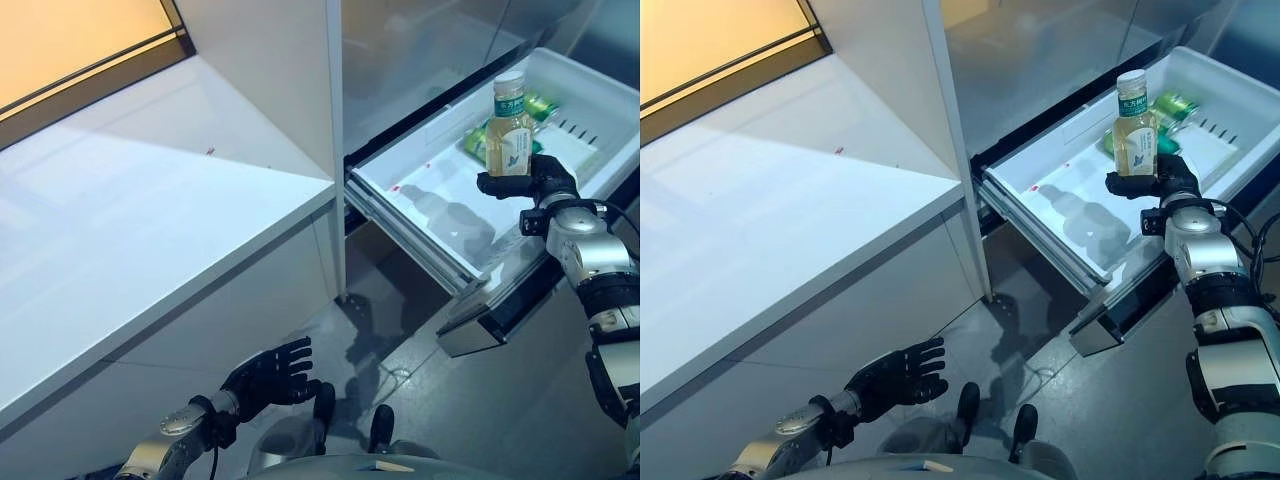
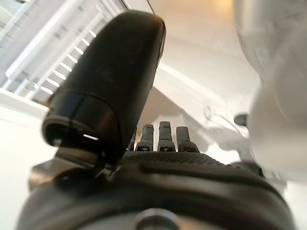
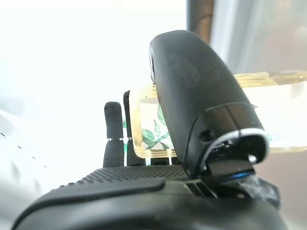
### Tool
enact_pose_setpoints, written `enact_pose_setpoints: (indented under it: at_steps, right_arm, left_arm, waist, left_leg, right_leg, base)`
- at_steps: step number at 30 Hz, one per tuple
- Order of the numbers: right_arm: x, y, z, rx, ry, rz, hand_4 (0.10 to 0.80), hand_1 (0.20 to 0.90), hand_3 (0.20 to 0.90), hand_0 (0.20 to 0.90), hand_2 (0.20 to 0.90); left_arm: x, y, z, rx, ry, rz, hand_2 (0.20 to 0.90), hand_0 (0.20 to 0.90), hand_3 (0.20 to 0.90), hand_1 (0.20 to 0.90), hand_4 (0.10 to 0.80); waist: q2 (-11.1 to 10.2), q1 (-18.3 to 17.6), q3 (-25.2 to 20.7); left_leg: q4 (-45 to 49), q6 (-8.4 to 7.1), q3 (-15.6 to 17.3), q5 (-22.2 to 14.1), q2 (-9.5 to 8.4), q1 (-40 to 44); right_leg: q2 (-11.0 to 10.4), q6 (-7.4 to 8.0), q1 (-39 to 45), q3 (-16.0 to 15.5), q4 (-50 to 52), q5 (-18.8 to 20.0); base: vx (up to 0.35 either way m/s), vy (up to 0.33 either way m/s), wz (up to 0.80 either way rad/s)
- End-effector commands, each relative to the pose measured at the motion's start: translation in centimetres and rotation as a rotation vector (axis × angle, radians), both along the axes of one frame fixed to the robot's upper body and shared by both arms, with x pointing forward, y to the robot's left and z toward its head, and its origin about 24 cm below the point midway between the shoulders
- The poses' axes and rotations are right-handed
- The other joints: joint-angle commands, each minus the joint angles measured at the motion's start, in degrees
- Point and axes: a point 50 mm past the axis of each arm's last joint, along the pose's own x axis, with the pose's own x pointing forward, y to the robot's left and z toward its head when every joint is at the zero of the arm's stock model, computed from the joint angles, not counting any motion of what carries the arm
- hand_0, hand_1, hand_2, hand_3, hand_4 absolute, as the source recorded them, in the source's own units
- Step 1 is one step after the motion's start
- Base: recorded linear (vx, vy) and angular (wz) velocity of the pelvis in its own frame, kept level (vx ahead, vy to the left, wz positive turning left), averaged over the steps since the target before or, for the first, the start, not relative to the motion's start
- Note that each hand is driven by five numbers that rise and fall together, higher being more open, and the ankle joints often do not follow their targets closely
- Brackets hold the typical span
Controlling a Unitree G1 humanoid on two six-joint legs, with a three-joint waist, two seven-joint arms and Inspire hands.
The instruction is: Put drinks into fridge and close the fridge
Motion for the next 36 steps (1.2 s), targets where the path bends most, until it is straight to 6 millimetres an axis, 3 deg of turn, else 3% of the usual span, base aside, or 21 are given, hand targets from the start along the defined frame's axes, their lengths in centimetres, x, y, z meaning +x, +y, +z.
enact_pose_setpoints:
  at_steps: [1,6,10,14,22,24,25,30,36]
  right_arm:
    - [0.6,0.5,9.1,-0.156,-0.257,0.040,0.100,0.300,0.200,0.300,0.300]
    - [1.3,1.3,7.3,-0.196,-0.138,0.048,0.100,0.300,0.200,0.300,0.300]
    - [0.9,0.3,4.5,-0.312,0.097,0.053,0.100,0.300,0.200,0.300,0.300]
    - [0.2,-0.7,3.0,-0.338,0.235,0.062,0.100,0.300,0.200,0.300,0.300]
    - [-1.0,-3.1,2.2,-0.477,0.503,0.035,0.100,0.300,0.200,0.300,0.300]
    - [-1.2,-3.5,2.1,-0.491,0.544,0.023,0.311,0.481,0.411,0.481,0.481]
    - [-1.2,-3.5,2.0,-0.470,0.544,0.023,0.800,0.900,0.900,0.900,0.900]
    - [-0.7,-2.8,2.6,-0.310,0.414,0.041,0.800,0.900,0.900,0.900,0.900]
    - [-0.2,-1.2,4.6,-0.058,0.133,0.119,0.800,0.900,0.900,0.900,0.900]
  left_arm:
    - [2.9,0.2,1.7,0.066,-0.184,0.020,0.900,0.900,0.900,0.900,0.800]
    - [2.9,2.2,-0.5,0.188,-0.100,0.171,0.900,0.900,0.900,0.900,0.800]
    - [2.5,3.3,-1.9,0.242,-0.008,0.283,0.900,0.900,0.900,0.900,0.800]
    - [2.5,3.8,-2.2,0.304,0.017,0.271,0.900,0.900,0.900,0.900,0.800]
    - [2.6,4.5,-2.3,0.365,0.035,0.245,0.900,0.900,0.900,0.900,0.800]
    - [2.7,4.6,-2.2,0.370,0.030,0.243,0.900,0.900,0.900,0.900,0.800]
    - [2.8,4.7,-2.2,0.374,0.027,0.241,0.900,0.900,0.900,0.900,0.800]
    - [3.0,4.9,-2.0,0.384,0.027,0.239,0.900,0.900,0.900,0.900,0.800]
    - [2.5,5.3,-2.2,0.407,0.042,0.233,0.900,0.900,0.900,0.900,0.800]
  waist:
    - [-0.52,-0.73,0.38]
    - [0.05,-1.44,3.76]
    - [-0.19,-1.74,5.95]
    - [-0.75,-1.89,7.25]
    - [-1.30,-1.77,8.75]
    - [-1.45,-1.58,8.86]
    - [-1.53,-1.50,8.86]
    - [-2.15,-1.22,8.56]
    - [-3.43,-1.41,7.10]
  left_leg:
    - [8.17,-0.59,5.45,-8.76,0.06,-2.79]
    - [9.35,-0.55,6.24,-8.30,0.16,-5.50]
    - [10.33,-0.30,6.85,-8.10,0.09,-7.36]
    - [11.28,-0.22,7.23,-7.91,0.06,-8.74]
    - [11.47,-0.20,8.17,-7.61,0.12,-9.65]
    - [11.31,-0.25,8.35,-7.57,0.21,-9.60]
    - [11.14,-0.28,8.39,-7.53,0.25,-9.46]
    - [10.58,-0.36,8.53,-7.82,0.38,-8.18]
    - [8.95,-0.59,8.59,-7.89,0.62,-6.06]
  right_leg:
    - [0.83,0.16,-4.79,2.78,10.53,-5.93]
    - [0.62,0.39,-7.63,3.51,11.49,-5.18]
    - [0.39,0.69,-9.90,3.77,12.63,-4.65]
    - [0.20,0.76,-11.68,3.48,14.07,-4.43]
    - [0.05,1.14,-13.19,3.15,15.03,-4.06]
    - [0.01,1.25,-13.13,3.04,14.96,-4.02]
    - [0.00,1.29,-13.06,2.99,14.91,-3.97]
    - [0.01,1.37,-11.97,2.78,14.65,-4.21]
    - [0.22,1.59,-9.84,2.54,13.23,-4.11]
  base:
    - [-0.081,-0.026,0.00]
    - [-0.080,-0.021,-0.02]
    - [-0.076,-0.023,-0.07]
    - [-0.050,-0.030,0.00]
    - [-0.034,-0.011,-0.04]
    - [-0.009,-0.003,0.02]
    - [0.000,0.000,0.00]
    - [0.000,0.000,0.00]
    - [0.000,0.000,0.00]
